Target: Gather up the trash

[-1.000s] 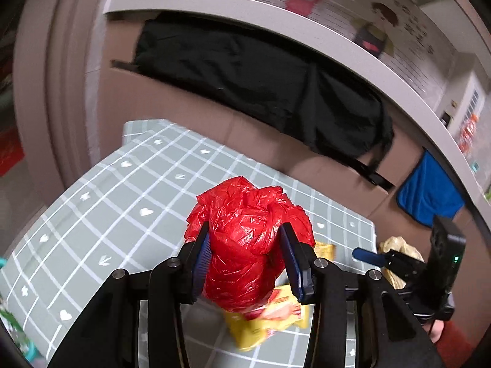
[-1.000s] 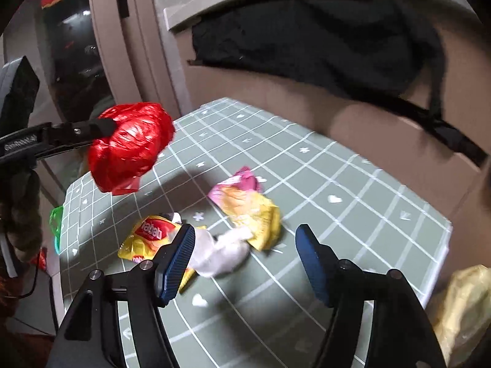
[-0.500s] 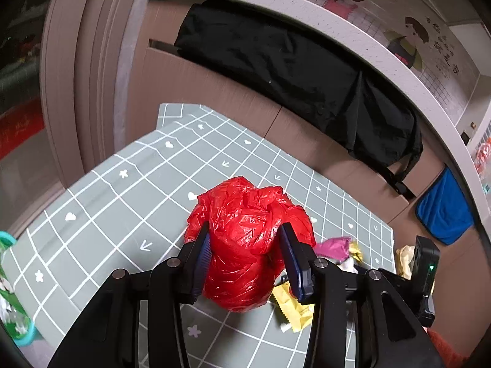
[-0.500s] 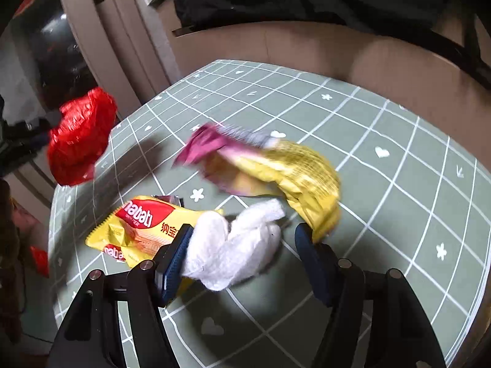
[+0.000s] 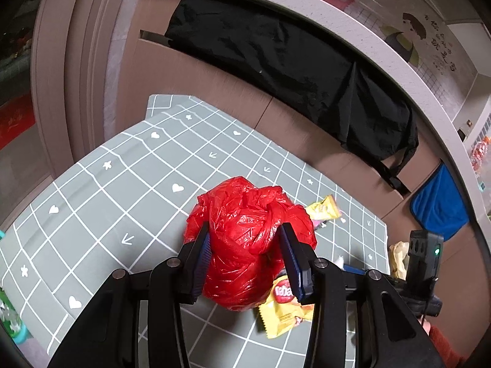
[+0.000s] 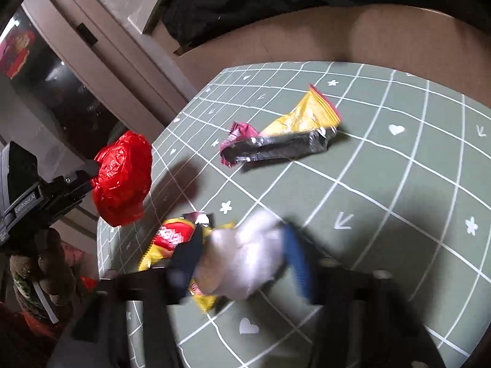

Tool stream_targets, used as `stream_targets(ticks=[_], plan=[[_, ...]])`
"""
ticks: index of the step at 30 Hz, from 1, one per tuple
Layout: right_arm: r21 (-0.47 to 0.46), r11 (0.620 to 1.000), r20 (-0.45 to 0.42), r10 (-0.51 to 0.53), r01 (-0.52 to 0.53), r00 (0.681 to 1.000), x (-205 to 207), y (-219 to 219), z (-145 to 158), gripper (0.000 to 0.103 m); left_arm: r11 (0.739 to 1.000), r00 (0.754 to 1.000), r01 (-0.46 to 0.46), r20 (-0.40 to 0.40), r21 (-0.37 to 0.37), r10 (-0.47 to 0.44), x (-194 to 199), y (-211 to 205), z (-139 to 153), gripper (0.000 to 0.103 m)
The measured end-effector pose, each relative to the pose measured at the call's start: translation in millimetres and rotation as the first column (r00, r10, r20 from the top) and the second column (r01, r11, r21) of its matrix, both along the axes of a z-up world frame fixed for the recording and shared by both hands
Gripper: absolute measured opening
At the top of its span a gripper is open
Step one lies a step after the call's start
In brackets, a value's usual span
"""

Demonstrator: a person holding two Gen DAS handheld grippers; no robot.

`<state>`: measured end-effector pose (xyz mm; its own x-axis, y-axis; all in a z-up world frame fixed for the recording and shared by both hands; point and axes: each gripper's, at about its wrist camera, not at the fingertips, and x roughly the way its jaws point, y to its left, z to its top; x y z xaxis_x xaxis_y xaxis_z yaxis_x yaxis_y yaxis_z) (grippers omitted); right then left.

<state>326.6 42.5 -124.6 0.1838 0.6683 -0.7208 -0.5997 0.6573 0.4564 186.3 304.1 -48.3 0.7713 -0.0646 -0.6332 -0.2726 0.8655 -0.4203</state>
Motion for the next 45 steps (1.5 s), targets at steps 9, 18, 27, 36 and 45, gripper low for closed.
stream_targets(ticks=[9,18,27,36,45], plan=[[-0.119,0.992,0.237,-0.016,0.046,0.971,-29.6,-12.7,39.3,0.023,0.994,0.996,0.049,0.064,0.097,-0.056,7.1,-43.7,27.4,0.043],[-0.061,0.987,0.325,-0.122,0.150,0.938,-24.5,-76.6,88.5,0.023,0.988,0.983,0.113,0.136,0.103,-0.126,16.9,-102.9,53.5,0.043],[-0.040,0.990,0.200,-0.126,0.136,0.972,-31.7,-107.6,30.8,0.037,0.984,0.985,0.148,0.072,0.100,-0.156,27.0,-121.4,44.2,0.043],[-0.060,0.978,0.226,-0.180,0.198,0.957,-29.2,-124.5,27.6,0.038,0.984,0.985,0.156,0.053,0.085,-0.161,31.6,-123.3,35.9,0.043],[-0.168,0.972,0.233,-0.122,0.163,0.965,-29.8,-108.8,13.4,0.017,0.975,0.983,0.167,0.058,0.145,-0.177,28.5,-139.2,37.8,0.043]])
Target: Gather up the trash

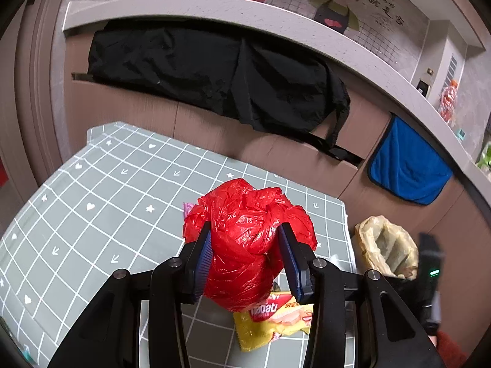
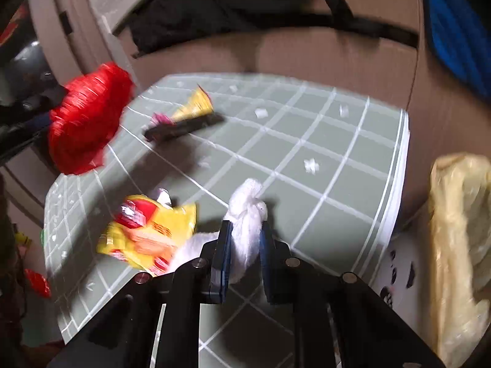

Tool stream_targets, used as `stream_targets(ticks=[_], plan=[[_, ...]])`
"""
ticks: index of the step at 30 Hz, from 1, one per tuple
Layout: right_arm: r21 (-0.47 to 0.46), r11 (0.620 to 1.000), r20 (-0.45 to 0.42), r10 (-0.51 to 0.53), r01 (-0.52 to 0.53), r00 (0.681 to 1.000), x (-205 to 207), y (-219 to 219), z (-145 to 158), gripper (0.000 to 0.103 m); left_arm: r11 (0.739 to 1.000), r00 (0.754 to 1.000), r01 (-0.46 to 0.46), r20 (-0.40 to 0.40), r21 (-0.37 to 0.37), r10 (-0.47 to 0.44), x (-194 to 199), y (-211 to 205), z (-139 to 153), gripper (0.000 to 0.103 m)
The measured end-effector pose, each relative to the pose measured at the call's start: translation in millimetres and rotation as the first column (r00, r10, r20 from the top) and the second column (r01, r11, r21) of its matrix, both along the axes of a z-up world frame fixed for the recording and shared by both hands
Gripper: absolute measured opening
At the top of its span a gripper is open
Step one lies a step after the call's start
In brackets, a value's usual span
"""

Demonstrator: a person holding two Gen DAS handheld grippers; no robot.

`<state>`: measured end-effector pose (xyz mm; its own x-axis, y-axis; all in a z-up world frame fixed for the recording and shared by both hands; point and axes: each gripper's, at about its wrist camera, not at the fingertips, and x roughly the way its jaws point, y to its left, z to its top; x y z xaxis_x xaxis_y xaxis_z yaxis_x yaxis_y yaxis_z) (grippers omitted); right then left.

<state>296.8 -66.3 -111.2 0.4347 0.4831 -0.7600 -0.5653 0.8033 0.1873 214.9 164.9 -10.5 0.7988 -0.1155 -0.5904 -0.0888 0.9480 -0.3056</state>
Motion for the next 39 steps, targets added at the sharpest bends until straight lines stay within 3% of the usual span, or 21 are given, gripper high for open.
stream_targets(ticks=[4,10,16,23,28,39], plan=[[0.050,0.998,0.128,-0.041,0.035,0.991,-9.5,-18.0,47.2,0.017,0.999,0.999,0.029,0.038,0.014,-0.030,3.4,-18.8,11.0,0.042],[0.132,0.982,0.241,-0.160,0.131,0.957,-14.7,-76.1,113.7,0.017,0.991,0.985,0.120,0.119,0.055,-0.126,15.5,-73.9,36.1,0.042],[0.128,0.966,0.324,-0.255,0.225,0.911,-20.1,-141.6,149.0,0.017,0.967,0.956,0.242,0.152,0.078,-0.251,35.7,-148.2,47.2,0.042],[0.140,0.921,0.345,-0.389,0.363,0.854,-27.7,-222.4,154.8,0.017,0.916,0.905,0.387,0.144,0.108,-0.400,56.8,-232.4,44.4,0.042],[0.129,0.900,0.323,-0.436,0.417,0.840,-32.1,-257.2,144.6,0.017,0.888,0.879,0.452,0.132,0.080,-0.459,68.1,-274.0,36.6,0.042],[0.161,0.860,0.250,-0.509,0.483,0.823,-21.9,-298.1,112.5,0.018,0.860,0.859,0.509,0.047,0.038,-0.510,98.7,-320.4,-7.2,0.042]])
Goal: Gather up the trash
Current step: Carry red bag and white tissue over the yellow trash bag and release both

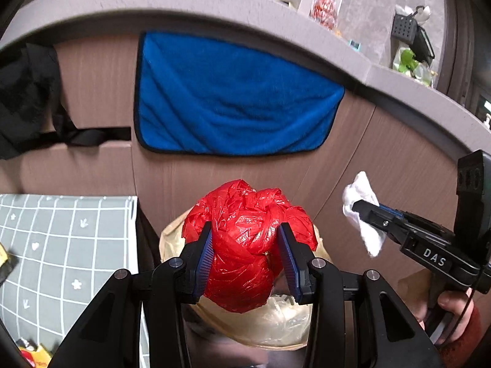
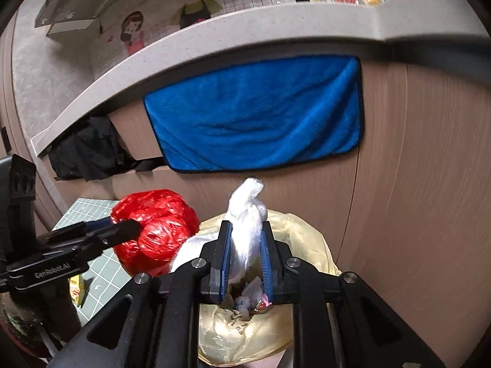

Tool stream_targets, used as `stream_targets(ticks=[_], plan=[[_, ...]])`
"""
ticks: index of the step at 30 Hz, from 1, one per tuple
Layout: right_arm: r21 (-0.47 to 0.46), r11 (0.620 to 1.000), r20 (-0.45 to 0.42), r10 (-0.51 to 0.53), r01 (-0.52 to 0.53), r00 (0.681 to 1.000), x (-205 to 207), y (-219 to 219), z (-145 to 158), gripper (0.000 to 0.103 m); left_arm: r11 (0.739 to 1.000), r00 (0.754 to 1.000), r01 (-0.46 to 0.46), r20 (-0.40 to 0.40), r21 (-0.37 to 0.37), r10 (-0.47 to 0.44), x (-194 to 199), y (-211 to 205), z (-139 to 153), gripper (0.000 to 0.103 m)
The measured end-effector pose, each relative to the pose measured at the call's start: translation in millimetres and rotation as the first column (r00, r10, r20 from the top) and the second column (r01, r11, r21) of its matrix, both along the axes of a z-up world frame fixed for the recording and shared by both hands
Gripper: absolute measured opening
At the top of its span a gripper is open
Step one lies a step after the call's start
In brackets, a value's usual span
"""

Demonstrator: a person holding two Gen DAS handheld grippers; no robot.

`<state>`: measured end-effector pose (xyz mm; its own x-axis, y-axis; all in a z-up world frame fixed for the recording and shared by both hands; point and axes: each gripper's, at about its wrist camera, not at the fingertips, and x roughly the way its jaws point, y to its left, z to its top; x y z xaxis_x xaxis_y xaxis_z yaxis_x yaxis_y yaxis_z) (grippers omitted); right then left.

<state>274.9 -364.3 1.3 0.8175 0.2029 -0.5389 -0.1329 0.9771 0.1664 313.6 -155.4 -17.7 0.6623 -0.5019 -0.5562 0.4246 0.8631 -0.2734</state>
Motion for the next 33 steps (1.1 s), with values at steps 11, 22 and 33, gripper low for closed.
stream_targets(ticks=[11,22,33], plan=[[0.005,1.000,-0.041,0.005,-0.004,0.999,16.9,-2.6,-22.4,0.019,1.000,0.999,0.008,-0.041,0.008,-0.007,16.8,-4.8,-20.2,0.042],[0.005,1.000,-0.086,0.005,-0.005,0.996,36.1,2.8,-40.1,0.019,1.000,0.996,0.016,-0.082,-0.010,-0.017,34.0,-4.6,-32.6,0.042],[0.041,0.999,-0.095,-0.021,0.025,0.995,37.5,-6.1,-54.3,0.049,0.986,0.986,0.039,-0.156,-0.164,-0.065,56.0,22.4,-20.6,0.063]])
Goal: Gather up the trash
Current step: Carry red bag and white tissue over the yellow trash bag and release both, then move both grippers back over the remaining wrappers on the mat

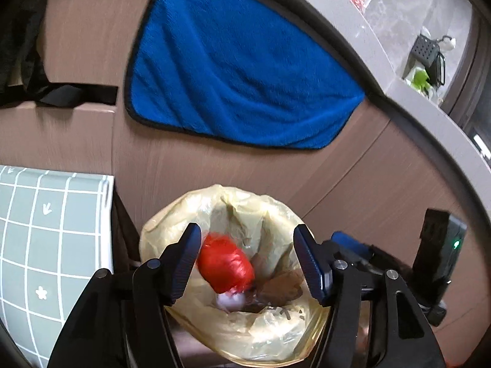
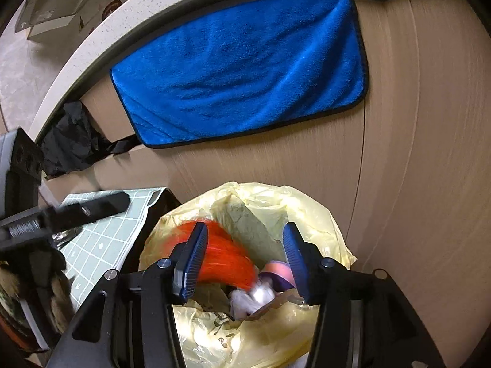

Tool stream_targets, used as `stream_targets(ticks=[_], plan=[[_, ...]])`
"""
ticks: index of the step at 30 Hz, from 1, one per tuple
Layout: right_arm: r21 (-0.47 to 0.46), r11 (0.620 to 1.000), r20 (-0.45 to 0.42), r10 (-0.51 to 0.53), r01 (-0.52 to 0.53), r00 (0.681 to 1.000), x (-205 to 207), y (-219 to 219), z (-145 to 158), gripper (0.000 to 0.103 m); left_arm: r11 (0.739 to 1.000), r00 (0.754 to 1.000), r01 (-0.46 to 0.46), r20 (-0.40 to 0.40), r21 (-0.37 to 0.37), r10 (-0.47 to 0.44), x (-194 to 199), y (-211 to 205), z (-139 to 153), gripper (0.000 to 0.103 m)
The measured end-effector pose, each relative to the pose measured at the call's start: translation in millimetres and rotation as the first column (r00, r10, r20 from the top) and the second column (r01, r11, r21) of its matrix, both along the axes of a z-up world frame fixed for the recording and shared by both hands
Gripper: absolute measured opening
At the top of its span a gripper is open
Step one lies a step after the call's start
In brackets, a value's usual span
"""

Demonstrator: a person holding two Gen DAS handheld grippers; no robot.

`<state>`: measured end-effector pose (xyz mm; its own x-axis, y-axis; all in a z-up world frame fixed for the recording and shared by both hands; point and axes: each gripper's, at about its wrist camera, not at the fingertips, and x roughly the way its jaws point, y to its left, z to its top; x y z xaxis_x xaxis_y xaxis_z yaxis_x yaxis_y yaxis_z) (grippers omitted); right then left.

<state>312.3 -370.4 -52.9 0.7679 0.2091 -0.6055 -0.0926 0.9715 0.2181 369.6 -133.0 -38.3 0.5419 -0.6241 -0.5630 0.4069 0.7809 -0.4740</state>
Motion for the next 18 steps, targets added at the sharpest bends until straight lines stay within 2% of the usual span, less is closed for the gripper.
stream_targets(ticks=[4,9,14,18], plan=[[0.015,1.000,-0.007,-0.003,0.003,1.000,-4.5,2.5,1.1,0.049,1.000,0.999,-0.029,0.013,-0.009,0.029,-8.6,27.0,11.3,0.063],[0.006,1.000,0.021,0.016,-0.017,1.000,-16.1,15.4,16.1,0.049,0.994,0.994,-0.091,0.068,0.065,0.087,-32.4,82.8,20.2,0.063],[0.017,0.997,0.051,0.073,-0.074,0.996,-25.3,44.0,31.1,0.049,0.976,0.980,-0.190,0.078,0.108,0.182,-57.1,152.3,13.7,0.063],[0.022,0.989,0.052,0.147,-0.148,0.988,-23.8,83.4,37.1,0.049,0.963,0.969,-0.242,0.077,0.117,0.234,-77.4,208.2,4.0,0.063]])
